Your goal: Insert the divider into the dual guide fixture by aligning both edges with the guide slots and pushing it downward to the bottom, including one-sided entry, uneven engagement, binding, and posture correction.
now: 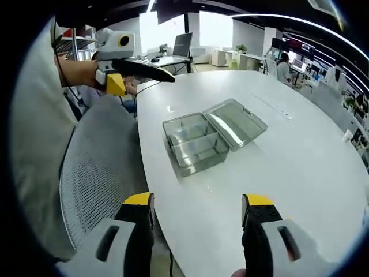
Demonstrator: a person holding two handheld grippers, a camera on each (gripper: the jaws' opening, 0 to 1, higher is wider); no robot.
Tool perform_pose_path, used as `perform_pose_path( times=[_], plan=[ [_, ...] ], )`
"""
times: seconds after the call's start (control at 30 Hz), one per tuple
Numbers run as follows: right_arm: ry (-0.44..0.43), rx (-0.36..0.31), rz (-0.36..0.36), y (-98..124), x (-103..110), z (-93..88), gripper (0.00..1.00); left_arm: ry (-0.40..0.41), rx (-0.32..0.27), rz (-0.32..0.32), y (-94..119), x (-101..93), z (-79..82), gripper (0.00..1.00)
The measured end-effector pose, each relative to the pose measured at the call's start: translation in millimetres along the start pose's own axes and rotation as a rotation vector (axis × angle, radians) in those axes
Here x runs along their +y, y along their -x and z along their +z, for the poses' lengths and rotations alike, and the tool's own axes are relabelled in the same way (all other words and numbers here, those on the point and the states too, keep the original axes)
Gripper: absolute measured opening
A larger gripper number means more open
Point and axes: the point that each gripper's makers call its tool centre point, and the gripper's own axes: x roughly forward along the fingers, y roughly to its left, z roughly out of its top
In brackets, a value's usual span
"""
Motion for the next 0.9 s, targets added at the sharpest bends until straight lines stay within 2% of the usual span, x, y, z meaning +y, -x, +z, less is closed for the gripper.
perform_pose_path(
  times=[0.23,0.33,0.43,0.9],
  plan=[
    [-0.012,0.041,-0.016,2.2,-20.9,-19.0,0.58,-0.04,-0.006,-0.03,2.5,-10.6,6.5,0.71],
    [-0.014,0.063,-0.021,1.2,-29.8,-28.2,0.58,-0.081,0.011,-0.047,3.0,-14.9,6.6,0.73],
    [-0.015,0.089,-0.02,-0.5,-37.0,-37.1,0.58,-0.103,0.039,-0.055,3.2,-14.9,1.7,0.73],
    [-0.003,0.209,-0.013,-11.7,-67.5,-78.4,0.55,-0.122,0.101,-0.06,3.9,-13.2,-12.2,0.7]
  ],
)
